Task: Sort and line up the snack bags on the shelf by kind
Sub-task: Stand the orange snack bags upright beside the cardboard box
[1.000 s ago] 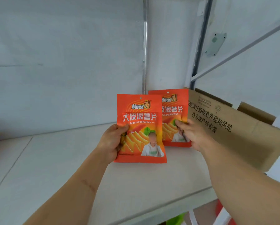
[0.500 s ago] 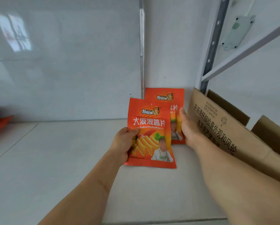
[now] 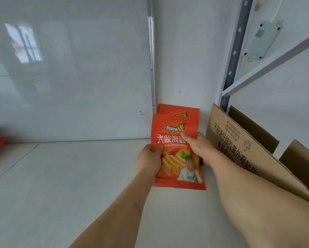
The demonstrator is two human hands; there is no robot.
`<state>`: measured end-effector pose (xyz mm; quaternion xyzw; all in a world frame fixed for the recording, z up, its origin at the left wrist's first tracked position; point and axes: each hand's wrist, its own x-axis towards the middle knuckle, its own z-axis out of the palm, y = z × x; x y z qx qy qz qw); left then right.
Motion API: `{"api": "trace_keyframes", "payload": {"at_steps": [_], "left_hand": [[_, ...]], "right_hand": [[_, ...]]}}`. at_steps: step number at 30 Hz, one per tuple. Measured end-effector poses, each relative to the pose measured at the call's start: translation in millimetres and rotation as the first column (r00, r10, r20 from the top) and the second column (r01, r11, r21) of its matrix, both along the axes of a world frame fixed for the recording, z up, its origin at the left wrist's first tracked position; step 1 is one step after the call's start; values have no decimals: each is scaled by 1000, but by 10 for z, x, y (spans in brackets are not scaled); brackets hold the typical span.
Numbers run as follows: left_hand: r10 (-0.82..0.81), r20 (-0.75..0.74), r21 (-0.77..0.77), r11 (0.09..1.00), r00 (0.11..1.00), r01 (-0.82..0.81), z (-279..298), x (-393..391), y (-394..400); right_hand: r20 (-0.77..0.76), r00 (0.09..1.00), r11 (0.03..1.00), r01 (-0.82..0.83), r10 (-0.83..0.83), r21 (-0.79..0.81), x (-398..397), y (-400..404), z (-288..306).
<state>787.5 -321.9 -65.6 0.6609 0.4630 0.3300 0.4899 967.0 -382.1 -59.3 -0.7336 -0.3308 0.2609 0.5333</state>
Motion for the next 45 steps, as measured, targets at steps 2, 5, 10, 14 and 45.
{"api": "trace_keyframes", "payload": {"at_steps": [2, 5, 10, 14, 45], "left_hand": [[5, -60, 27, 1000, 998, -4, -17, 29, 37], [6, -144, 72, 997, 990, 4, -30, 61, 72], [11, -193, 105, 994, 981, 9, -17, 100, 79], [51, -99, 54, 998, 994, -46, 37, 34, 35], [572, -669, 711, 680, 475, 181, 217, -4990, 1005]], "right_hand": [[78, 996, 999, 41, -38, -33, 49, 50, -43], [139, 988, 994, 77, -66, -72, 81, 73, -71], [190, 976, 983, 132, -106, -131, 112, 113, -70], [424, 871, 938, 326, -249, -120, -60, 30, 57], [905, 287, 941, -225, 313, -254, -4754, 1318, 74]]}}
